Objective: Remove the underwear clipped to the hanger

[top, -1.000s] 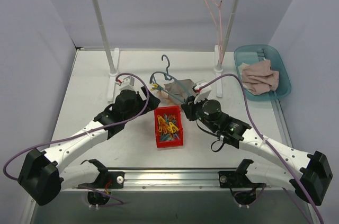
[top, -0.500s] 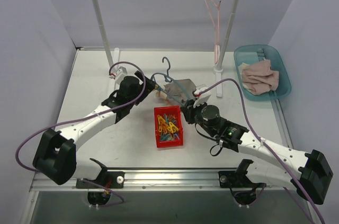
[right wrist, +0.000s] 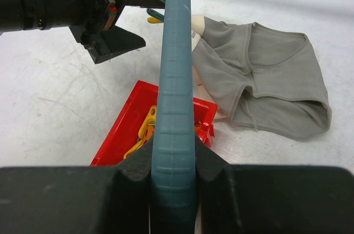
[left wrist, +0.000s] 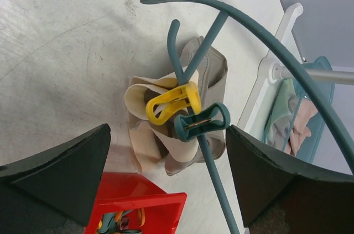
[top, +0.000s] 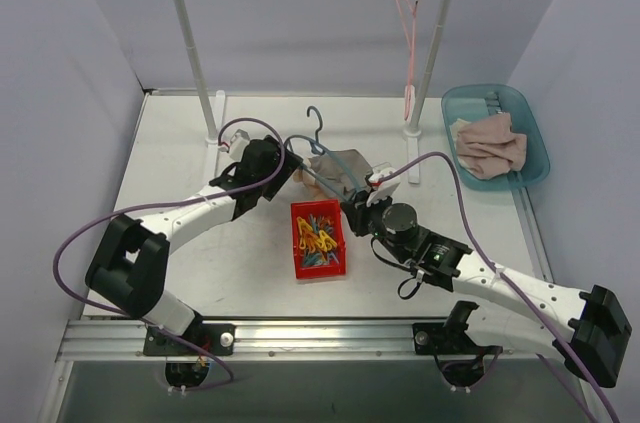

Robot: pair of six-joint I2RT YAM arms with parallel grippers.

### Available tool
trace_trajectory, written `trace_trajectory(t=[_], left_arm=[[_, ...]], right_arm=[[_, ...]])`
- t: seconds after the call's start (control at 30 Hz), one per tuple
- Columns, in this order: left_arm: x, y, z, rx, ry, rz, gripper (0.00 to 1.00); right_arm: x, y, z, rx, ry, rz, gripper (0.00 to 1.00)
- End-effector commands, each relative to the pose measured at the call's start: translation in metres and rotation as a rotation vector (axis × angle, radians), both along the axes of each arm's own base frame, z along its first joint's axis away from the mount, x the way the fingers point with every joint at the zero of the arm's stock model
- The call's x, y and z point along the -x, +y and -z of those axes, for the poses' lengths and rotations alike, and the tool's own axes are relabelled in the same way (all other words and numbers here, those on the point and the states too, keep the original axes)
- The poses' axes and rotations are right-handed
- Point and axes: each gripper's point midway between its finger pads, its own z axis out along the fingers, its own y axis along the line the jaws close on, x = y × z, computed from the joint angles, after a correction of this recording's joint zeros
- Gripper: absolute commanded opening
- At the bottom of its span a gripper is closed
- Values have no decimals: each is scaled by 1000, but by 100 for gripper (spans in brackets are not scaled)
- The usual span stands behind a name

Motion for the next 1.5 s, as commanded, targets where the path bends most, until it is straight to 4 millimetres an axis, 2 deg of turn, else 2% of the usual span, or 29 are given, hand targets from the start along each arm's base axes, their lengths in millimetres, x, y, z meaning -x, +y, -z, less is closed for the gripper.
trace_trajectory(t=[0.0, 0.03, 0.1, 0.2, 0.23, 0.33, 0.43, 0.47, 0.53, 0.57, 0.63, 0.9, 1.03, 1.13, 1.2, 1.37, 1.47], left_arm=[[-19, -4, -22, 49, -53, -41, 94], [-21, -4, -18, 43, -46, -47, 94], [-27, -9, -22, 70, -75, -48, 96], [-29, -11, -17, 90, -94, -50, 85], [-29, -10, -16, 92, -99, -51, 75], [-29, -7, -17, 94, -118, -62, 64], [-28, -2, -19, 81, -138, -72, 46], [-28, -1, -22, 76, -145, -71, 32], [-28, 0, -26, 70, -157, -69, 22], [-27, 0, -25, 61, -156, -65, 11], [-27, 1, -29, 61, -163, -61, 3], [-22, -4, -34, 65, -173, -2, 3], [-18, -4, -52, 82, -204, 17, 3], [-15, -3, -69, 82, -227, 31, 3], [-13, -1, -73, 70, -227, 32, 3], [-12, -1, -78, 90, -231, 38, 3], [-10, -2, -81, 115, -235, 35, 3]], right_arm=[[-4, 1, -31, -84, -81, 21, 0], [-3, 2, -31, -83, -82, 17, 0], [-3, 4, -31, -83, -80, 14, 0], [-2, 5, -32, -81, -80, 12, 0], [-2, 5, -32, -81, -78, 9, 0], [-1, 4, -32, -82, -80, 14, 0], [-1, 3, -32, -80, -78, 15, 0], [-2, 3, -31, -77, -77, 18, 0], [-2, 3, -31, -74, -77, 21, 0], [-3, 3, -31, -73, -75, 24, 0], [-3, 3, -30, -73, -71, 28, 0], [-7, 0, -26, -50, -58, 59, 0], [-10, -5, -16, -3, -34, 94, 0], [-18, -18, -9, 27, -17, 189, 0], [-20, -21, -6, 49, -16, 210, 0], [-25, -13, 2, 63, 5, 220, 0], [-30, -28, 4, 49, -1, 319, 0]])
